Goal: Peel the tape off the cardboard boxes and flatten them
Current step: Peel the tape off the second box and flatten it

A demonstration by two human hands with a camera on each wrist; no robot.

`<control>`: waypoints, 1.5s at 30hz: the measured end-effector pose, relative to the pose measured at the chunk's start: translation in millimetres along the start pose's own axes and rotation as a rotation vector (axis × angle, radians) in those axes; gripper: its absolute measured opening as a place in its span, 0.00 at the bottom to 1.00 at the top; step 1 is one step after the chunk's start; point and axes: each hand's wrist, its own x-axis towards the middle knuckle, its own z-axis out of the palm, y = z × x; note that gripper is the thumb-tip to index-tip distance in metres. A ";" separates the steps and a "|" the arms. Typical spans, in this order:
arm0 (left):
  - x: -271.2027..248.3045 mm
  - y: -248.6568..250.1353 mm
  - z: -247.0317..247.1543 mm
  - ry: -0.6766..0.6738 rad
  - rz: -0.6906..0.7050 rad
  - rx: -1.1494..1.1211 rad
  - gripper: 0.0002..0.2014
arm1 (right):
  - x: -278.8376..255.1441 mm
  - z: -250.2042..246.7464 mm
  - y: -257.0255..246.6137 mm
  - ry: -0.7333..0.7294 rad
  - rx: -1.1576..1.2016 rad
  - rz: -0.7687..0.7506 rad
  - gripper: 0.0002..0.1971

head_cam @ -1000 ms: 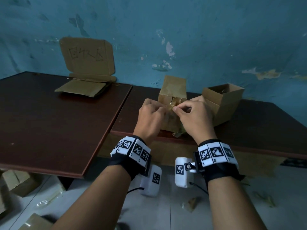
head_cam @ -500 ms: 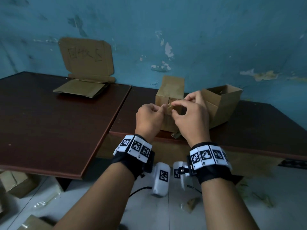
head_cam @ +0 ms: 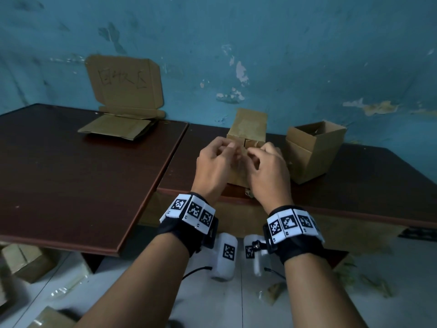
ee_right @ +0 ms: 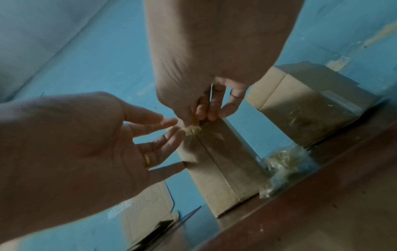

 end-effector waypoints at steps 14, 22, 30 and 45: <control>10.4 -27.3 2.6 -0.034 0.409 0.605 0.04 | 3.1 -17.0 4.0 -0.225 0.363 0.358 0.13; 12.4 -24.6 2.6 -0.034 0.358 0.607 0.06 | 3.0 -19.5 2.4 -0.132 0.492 0.264 0.14; 7.2 -15.5 -0.1 -0.098 0.281 0.534 0.07 | 5.1 -9.7 7.3 -0.024 0.248 0.046 0.08; 0.3 15.1 -2.9 -0.016 0.482 0.556 0.19 | 19.5 -28.5 -7.2 -0.005 0.372 0.168 0.08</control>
